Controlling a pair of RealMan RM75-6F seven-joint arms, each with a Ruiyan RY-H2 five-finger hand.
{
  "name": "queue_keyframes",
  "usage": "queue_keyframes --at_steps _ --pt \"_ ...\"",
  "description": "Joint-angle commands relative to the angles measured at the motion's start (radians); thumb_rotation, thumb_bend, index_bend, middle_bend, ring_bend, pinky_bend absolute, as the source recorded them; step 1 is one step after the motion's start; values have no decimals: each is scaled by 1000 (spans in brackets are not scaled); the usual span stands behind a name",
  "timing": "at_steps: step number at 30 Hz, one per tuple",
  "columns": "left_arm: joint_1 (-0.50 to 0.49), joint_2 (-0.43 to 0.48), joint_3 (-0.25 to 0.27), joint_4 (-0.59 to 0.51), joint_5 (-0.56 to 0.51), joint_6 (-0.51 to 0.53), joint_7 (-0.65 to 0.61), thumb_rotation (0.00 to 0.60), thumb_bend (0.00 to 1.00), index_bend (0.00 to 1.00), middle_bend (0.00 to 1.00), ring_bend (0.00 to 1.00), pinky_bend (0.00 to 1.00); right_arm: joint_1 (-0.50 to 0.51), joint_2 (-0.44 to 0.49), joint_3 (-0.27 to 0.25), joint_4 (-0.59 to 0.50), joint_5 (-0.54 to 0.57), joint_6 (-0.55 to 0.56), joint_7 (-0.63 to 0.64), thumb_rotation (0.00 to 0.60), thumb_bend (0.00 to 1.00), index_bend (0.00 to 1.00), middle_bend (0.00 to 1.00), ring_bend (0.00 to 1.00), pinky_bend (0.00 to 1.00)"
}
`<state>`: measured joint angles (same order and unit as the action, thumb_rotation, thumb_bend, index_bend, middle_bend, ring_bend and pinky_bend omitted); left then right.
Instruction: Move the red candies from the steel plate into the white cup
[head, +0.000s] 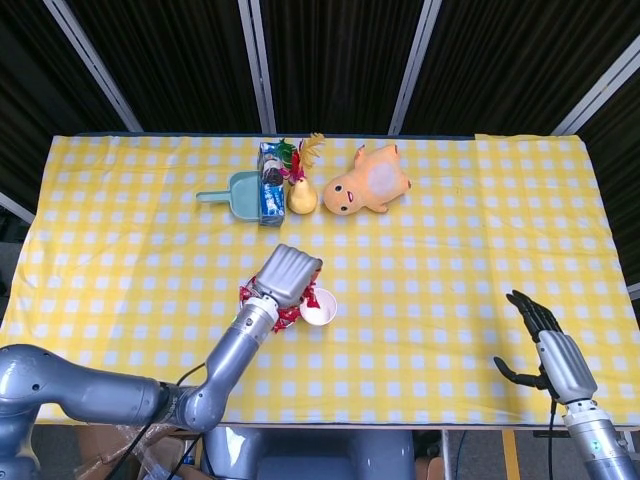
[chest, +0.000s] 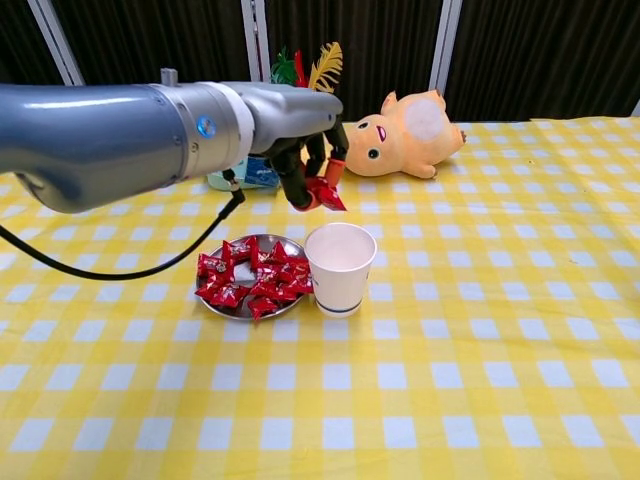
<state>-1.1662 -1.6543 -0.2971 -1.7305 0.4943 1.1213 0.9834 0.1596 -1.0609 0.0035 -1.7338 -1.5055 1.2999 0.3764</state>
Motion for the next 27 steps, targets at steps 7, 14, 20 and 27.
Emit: queue_keyframes --at_steps 7,14,20,27 --pt "-58 -88 8 44 -34 19 27 600 435 534 665 794 877 1 5 1 -3 1 -5 14 600 362 0 0 0 0" --pt "-68 -119 20 67 -43 32 23 600 433 521 657 794 877 2 6 2 -3 1 -7 20 600 362 0 0 0 0" --pt "-64 -124 31 68 -45 41 18 600 429 519 658 794 877 1 6 2 -3 -1 -5 21 600 362 0 0 0 0" --pt "-57 -121 41 62 -39 48 9 600 425 525 680 793 877 1 6 2 -4 -1 -4 18 600 362 0 0 0 0"
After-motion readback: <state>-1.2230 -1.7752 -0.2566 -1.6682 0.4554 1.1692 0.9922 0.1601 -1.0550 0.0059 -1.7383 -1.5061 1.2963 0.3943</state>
